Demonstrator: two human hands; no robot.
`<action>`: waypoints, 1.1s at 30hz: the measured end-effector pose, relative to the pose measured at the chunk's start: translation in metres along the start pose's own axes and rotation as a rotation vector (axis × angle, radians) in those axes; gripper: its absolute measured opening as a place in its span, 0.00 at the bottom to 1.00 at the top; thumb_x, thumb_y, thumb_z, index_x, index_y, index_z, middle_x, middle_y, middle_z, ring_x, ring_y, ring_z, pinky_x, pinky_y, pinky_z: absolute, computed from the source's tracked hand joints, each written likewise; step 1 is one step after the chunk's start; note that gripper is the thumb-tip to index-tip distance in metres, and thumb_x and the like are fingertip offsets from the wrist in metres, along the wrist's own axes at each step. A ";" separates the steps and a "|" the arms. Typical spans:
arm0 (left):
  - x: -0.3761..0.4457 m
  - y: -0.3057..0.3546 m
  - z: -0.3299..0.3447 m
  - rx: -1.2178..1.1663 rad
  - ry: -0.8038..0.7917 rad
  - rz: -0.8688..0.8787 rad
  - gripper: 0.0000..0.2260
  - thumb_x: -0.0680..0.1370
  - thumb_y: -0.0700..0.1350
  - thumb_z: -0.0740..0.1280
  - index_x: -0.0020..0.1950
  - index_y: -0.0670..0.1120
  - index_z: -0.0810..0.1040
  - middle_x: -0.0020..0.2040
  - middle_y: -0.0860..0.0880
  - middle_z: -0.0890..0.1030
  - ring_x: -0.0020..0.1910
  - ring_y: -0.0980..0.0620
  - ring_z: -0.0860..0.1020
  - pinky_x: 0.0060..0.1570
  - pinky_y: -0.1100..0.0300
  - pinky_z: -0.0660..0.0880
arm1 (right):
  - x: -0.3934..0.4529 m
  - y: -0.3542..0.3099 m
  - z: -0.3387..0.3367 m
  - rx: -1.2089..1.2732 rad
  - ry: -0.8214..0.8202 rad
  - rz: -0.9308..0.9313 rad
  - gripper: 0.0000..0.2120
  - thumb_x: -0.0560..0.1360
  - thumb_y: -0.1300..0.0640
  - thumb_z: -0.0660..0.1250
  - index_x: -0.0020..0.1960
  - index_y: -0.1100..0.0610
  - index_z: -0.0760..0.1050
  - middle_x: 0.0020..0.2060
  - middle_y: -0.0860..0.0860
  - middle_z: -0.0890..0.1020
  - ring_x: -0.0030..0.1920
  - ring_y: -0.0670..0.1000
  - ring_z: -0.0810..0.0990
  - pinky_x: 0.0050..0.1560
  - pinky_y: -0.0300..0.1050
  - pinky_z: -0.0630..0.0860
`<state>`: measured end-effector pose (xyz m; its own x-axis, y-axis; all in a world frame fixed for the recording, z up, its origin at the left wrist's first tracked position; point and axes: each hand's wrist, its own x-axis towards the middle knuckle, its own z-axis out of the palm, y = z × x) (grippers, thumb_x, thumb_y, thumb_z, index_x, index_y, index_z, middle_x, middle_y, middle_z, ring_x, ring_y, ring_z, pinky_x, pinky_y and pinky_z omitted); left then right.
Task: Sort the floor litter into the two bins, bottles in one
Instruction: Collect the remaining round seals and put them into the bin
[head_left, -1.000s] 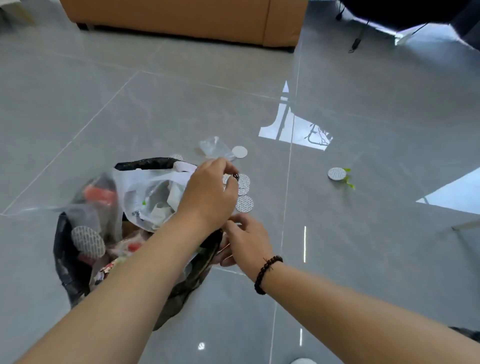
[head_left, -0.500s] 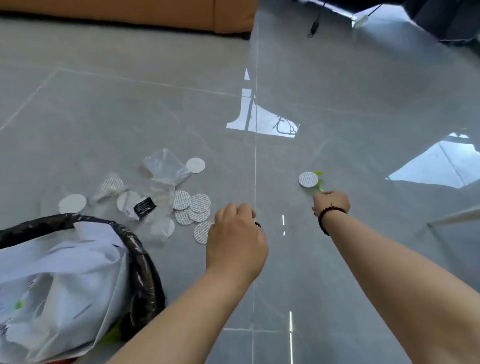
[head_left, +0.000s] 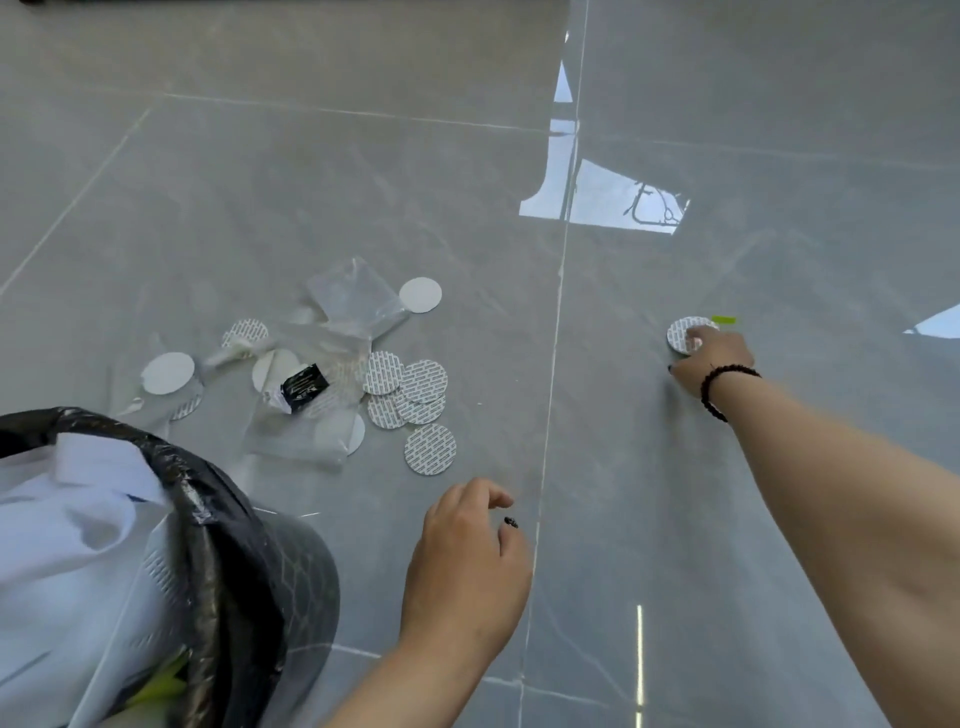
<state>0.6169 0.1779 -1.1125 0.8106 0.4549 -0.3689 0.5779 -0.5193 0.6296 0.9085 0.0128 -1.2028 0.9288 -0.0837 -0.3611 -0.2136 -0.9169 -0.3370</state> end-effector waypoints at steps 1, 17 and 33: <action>-0.004 -0.002 0.004 0.003 -0.011 -0.025 0.08 0.79 0.45 0.60 0.56 0.56 0.71 0.56 0.61 0.71 0.60 0.59 0.69 0.54 0.65 0.67 | -0.003 0.002 0.004 0.009 -0.002 0.008 0.24 0.74 0.59 0.67 0.68 0.54 0.69 0.67 0.60 0.66 0.66 0.64 0.68 0.63 0.50 0.68; -0.009 0.031 -0.041 0.149 0.000 0.249 0.13 0.78 0.44 0.60 0.62 0.51 0.70 0.62 0.55 0.72 0.63 0.55 0.67 0.62 0.59 0.67 | -0.080 -0.054 0.038 0.387 0.140 -0.333 0.08 0.71 0.63 0.69 0.47 0.55 0.83 0.49 0.54 0.83 0.52 0.53 0.79 0.55 0.38 0.70; -0.006 0.008 -0.262 0.073 0.058 0.249 0.16 0.74 0.41 0.69 0.59 0.55 0.74 0.60 0.54 0.77 0.62 0.54 0.73 0.62 0.51 0.72 | -0.311 -0.203 -0.053 0.765 -0.470 -0.925 0.12 0.65 0.72 0.67 0.34 0.56 0.75 0.29 0.48 0.78 0.31 0.48 0.76 0.36 0.44 0.76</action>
<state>0.5914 0.3602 -0.9261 0.9229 0.3466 -0.1677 0.3688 -0.6703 0.6439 0.6795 0.2044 -0.9757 0.6624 0.7472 0.0552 0.1854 -0.0921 -0.9783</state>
